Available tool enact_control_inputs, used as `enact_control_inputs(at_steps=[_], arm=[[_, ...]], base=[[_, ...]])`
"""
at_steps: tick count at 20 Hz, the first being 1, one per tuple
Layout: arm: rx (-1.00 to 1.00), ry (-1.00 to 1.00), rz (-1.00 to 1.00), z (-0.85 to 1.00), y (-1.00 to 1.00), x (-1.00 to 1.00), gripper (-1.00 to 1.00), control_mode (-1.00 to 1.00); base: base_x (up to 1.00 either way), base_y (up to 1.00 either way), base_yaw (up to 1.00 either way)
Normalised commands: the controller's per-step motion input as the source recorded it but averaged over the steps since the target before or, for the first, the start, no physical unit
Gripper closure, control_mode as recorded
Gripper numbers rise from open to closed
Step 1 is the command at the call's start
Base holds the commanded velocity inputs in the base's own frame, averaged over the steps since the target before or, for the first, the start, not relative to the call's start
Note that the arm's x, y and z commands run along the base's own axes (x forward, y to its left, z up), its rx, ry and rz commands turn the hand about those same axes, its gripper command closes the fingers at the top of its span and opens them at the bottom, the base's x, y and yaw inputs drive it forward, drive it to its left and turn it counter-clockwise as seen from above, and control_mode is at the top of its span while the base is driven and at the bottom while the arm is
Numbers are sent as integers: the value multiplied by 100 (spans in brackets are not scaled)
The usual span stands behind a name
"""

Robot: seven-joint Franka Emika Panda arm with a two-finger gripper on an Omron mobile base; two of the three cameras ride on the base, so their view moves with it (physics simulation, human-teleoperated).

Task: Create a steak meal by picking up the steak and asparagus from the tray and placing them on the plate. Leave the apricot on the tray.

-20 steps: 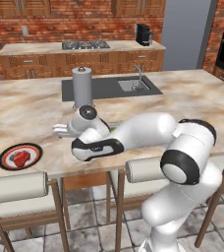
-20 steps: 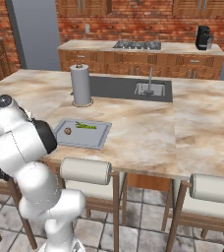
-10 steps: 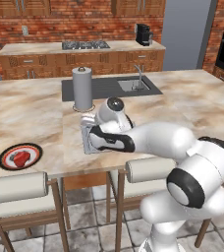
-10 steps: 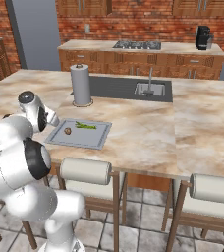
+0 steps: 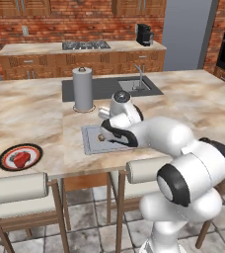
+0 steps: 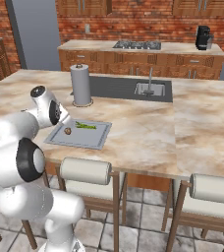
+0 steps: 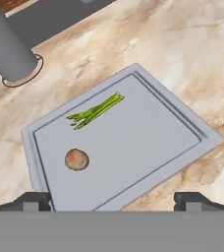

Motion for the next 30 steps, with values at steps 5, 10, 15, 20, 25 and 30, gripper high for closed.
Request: enact_control_inputs(at_steps=[5,10,15,20,25,30], arm=[[1,0,-34,-9,-37,36,-100,-100],[13,0,-19,-18,-31,36,-100,-100],[26,8,-3,-14,-10,31,-100,-100],[15,11,0,-9,0,17,-100,-100],[5,1,0,-9,0,29,-100,-100],[2,5,0,-25,0,26,-100,-100]], base=[[0,0,0],[0,0,0],[0,0,0],[0,0,0],[0,0,0],[0,0,0]])
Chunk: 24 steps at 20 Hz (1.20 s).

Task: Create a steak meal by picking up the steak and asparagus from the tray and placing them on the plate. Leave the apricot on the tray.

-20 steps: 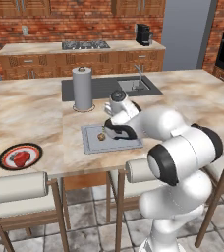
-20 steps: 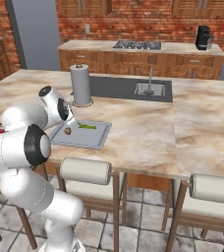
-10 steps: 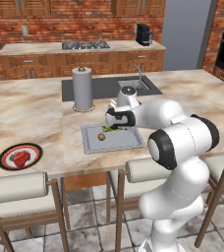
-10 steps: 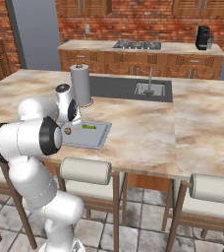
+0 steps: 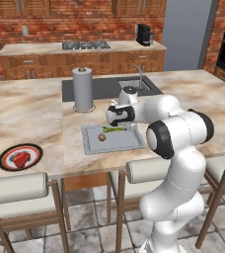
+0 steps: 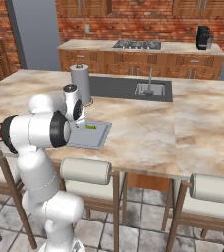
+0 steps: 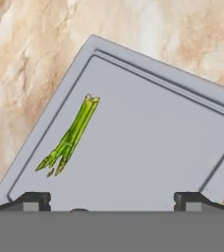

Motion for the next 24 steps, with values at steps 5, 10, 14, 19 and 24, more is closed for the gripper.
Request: enact_control_inputs(at_steps=[5,10,14,19,24], arm=[[2,5,0,-28,0,23,-100,-100],[0,6,0,-23,3,26,-100,-100],[0,8,0,-31,9,28,-100,-100],[0,8,0,-23,11,34,-100,-100],[1,4,0,-16,1,36,-100,-100]], base=[[0,0,0],[0,0,0],[0,0,0],[0,0,0],[0,0,0]])
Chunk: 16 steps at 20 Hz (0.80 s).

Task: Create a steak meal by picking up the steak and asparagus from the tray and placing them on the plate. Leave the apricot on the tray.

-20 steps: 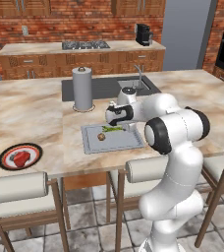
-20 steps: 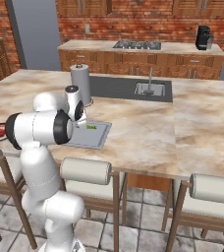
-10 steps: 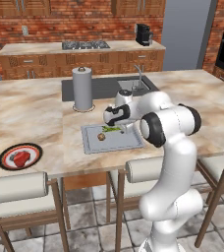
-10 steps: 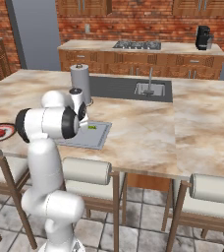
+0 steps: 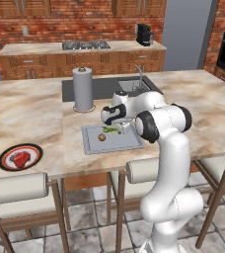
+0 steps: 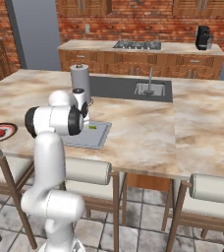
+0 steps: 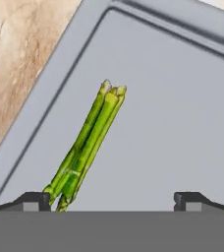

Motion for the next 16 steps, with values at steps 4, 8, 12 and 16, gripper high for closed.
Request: enact_control_inputs(at_steps=[4,8,12,16], arm=[[1,2,0,-27,0,29,-100,-100],[1,0,0,-30,0,26,-100,-100],[0,0,0,-28,0,27,-100,-100],[0,1,0,-27,0,22,-100,-100]], base=[[0,0,0],[0,0,0],[0,0,0],[0,0,0]])
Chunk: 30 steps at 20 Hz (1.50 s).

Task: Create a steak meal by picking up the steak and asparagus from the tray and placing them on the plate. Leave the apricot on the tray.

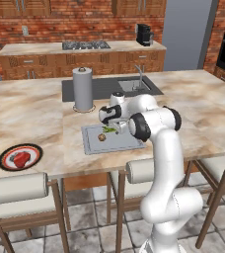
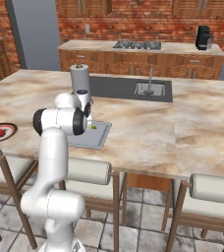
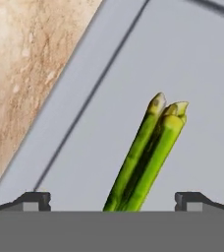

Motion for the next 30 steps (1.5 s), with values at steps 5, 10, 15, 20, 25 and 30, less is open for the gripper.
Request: enact_control_inputs(at_steps=[5,10,15,20,25,30], arm=[[0,2,0,-28,0,17,-100,-100],[0,2,0,-45,0,1,100,-100],[0,-5,0,-46,0,-2,100,-100],[0,-6,0,-12,0,0,100,-100],[0,-10,0,-19,0,-55,100,-100],[0,-12,-1,28,2,-69,100,-100]], base=[[0,0,0],[0,0,0],[0,0,0],[0,0,0],[0,0,0],[0,0,0]])
